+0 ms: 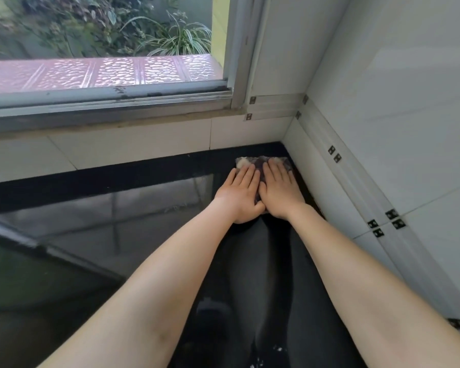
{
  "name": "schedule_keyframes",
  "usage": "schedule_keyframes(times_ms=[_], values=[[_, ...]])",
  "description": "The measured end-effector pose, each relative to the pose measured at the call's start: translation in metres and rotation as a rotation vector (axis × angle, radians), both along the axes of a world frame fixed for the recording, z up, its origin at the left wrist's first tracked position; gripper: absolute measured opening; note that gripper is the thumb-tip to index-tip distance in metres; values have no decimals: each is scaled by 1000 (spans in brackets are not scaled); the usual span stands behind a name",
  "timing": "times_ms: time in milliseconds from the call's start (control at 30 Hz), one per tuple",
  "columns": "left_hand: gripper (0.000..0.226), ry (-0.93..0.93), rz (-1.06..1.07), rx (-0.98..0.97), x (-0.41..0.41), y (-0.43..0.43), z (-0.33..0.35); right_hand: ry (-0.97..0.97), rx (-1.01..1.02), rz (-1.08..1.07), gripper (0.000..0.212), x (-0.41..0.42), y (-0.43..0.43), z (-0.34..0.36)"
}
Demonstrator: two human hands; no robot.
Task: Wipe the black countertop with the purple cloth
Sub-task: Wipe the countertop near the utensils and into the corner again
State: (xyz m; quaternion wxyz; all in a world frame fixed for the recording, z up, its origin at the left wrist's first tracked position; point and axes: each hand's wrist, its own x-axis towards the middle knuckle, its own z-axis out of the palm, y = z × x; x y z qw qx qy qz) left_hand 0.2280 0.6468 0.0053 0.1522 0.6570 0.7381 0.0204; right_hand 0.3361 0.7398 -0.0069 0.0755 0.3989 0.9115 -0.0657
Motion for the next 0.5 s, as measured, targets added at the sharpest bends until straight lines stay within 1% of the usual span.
schedule_keyframes(times_ms=[300, 500], values=[[74, -16, 14, 2, -7, -75, 2, 33, 37, 14, 56, -6, -76, 1], [74, 31, 42, -13, -26, -144, 3, 73, 23, 34, 56, -26, -146, 3]])
